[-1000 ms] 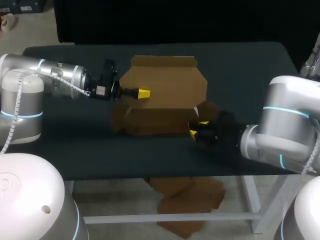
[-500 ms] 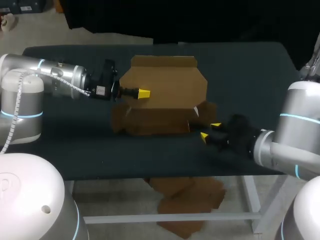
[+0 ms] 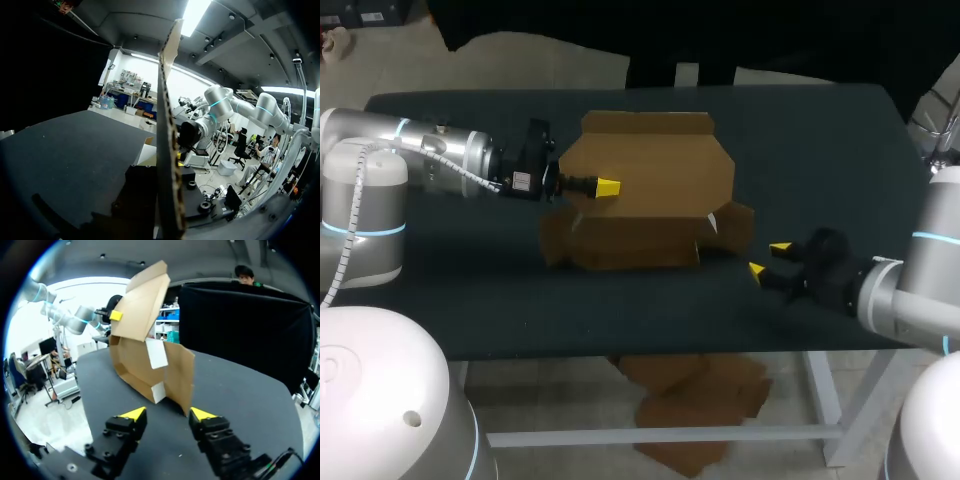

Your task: Assemble the packaging by folding the flat box into shape, placing the metal phone stand inside, and closing the box properly

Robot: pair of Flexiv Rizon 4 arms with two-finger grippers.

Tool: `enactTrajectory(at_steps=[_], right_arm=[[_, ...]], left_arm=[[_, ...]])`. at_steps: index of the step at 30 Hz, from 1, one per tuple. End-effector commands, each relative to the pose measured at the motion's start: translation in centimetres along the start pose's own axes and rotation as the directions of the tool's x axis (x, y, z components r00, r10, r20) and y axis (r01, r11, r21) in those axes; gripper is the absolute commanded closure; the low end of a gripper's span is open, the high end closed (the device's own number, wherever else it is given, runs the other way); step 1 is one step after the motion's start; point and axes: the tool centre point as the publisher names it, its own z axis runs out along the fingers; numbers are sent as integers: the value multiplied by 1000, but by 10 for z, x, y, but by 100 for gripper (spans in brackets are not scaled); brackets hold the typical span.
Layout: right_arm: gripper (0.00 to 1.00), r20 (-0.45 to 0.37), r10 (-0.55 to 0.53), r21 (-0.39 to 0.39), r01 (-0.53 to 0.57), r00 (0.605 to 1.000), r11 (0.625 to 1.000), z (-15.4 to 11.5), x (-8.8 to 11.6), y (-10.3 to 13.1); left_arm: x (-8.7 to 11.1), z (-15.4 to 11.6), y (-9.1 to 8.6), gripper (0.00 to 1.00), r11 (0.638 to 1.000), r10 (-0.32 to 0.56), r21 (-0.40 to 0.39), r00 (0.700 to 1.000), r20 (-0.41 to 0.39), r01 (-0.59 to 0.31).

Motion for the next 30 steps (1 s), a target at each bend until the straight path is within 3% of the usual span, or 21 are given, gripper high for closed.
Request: enactTrajectory(at_steps=[1,11,19,26,27,30], right_arm=[[37,-67,-12,17,13,998,1000,-1,-15,2],[43,-134,-45,0,45,990,999,28,-38,7],[43,-178,-68,-9,67,982,998,49,-40,13],[52,-203,-90,-19,88,975,996,64,-31,19],[55,-207,-93,-21,90,974,996,65,-30,19],[88,-210,-95,-21,93,973,995,69,-26,20]], left_arm=[[0,-1,2,100,1000,0,-2,1000,-1,0],[0,-1,2,100,1000,0,-2,1000,-1,0],[0,-1,2,100,1000,0,-2,1000,-1,0],[0,-1,2,100,1000,0,-2,1000,-1,0],[0,-1,2,100,1000,0,-2,1000,-1,0],[0,-1,2,100,1000,0,-2,1000,-1,0]])
